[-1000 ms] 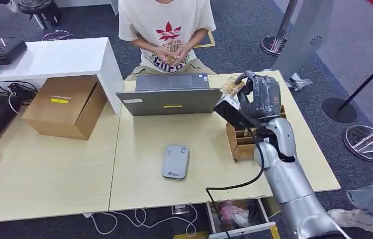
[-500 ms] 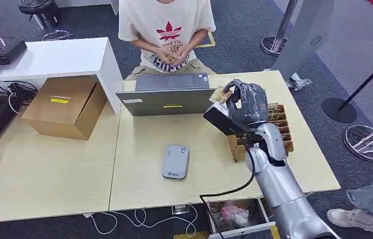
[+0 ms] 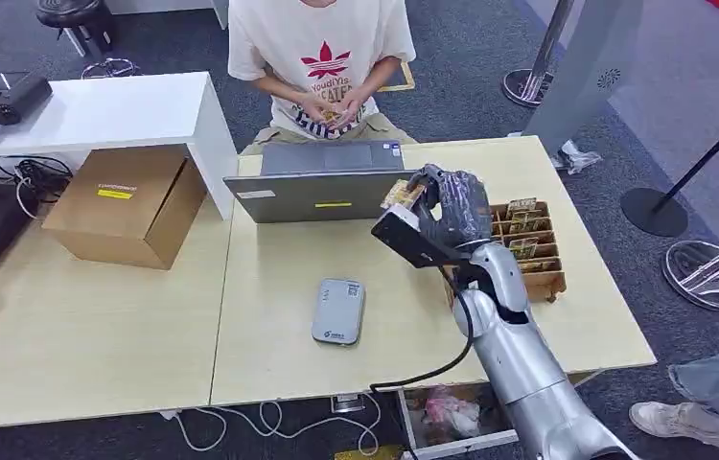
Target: Pass the card to the sensor for recognition and then transmit it.
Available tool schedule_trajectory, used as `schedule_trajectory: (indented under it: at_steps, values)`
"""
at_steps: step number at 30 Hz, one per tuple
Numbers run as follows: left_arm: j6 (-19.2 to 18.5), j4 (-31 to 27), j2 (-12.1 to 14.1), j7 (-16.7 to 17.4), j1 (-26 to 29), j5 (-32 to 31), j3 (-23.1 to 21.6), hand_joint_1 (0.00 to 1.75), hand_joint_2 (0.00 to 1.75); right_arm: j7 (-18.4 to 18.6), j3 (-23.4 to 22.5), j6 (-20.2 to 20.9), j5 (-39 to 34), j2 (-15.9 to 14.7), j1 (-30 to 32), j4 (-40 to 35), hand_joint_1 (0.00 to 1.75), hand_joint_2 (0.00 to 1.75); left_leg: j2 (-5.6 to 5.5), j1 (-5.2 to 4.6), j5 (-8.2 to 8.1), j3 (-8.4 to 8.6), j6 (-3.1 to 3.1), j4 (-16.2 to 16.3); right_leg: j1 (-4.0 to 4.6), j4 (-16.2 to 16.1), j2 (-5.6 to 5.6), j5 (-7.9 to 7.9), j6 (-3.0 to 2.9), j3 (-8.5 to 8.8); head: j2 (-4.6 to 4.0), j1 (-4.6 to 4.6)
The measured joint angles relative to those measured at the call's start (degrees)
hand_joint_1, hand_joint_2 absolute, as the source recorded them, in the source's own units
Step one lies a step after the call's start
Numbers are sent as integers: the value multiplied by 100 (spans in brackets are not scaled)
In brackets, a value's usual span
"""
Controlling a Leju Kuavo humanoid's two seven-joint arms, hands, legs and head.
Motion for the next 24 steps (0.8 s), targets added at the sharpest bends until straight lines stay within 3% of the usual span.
schedule_trajectory:
  at_steps: [24]
  values:
    - [-50, 0, -33, 33, -129, -109, -66, 0, 0, -13, 243, 212, -81, 295, 4, 604, 175, 175, 0, 1, 0, 0, 0, 0, 1, 0, 1, 0, 0, 0, 0, 0]
